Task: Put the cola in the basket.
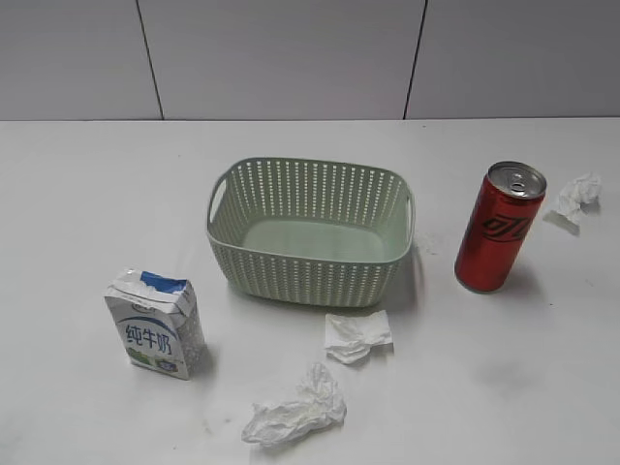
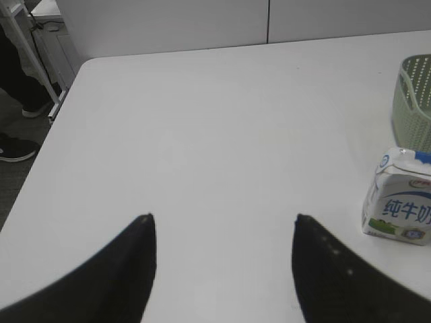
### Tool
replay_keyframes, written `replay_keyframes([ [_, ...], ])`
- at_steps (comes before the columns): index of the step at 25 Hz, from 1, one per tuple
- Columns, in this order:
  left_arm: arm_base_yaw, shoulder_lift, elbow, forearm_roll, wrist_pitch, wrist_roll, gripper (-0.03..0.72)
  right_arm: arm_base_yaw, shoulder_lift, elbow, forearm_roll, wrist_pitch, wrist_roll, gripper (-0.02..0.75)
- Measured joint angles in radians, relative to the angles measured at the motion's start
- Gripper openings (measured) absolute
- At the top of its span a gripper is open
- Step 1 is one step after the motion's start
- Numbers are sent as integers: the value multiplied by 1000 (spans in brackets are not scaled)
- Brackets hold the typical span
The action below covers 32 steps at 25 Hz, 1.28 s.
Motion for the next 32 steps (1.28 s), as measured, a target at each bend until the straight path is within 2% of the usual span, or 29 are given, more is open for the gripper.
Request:
replay_keyframes([
  [16,0,0,0,0,0,0,489,0,20,0,0,-1,-1,590],
  [24,0,0,0,0,0,0,489,0,213,-27,7,-32,-1,594],
  [32,0,0,0,0,0,0,489,0,498,-149,89,-52,7,620],
])
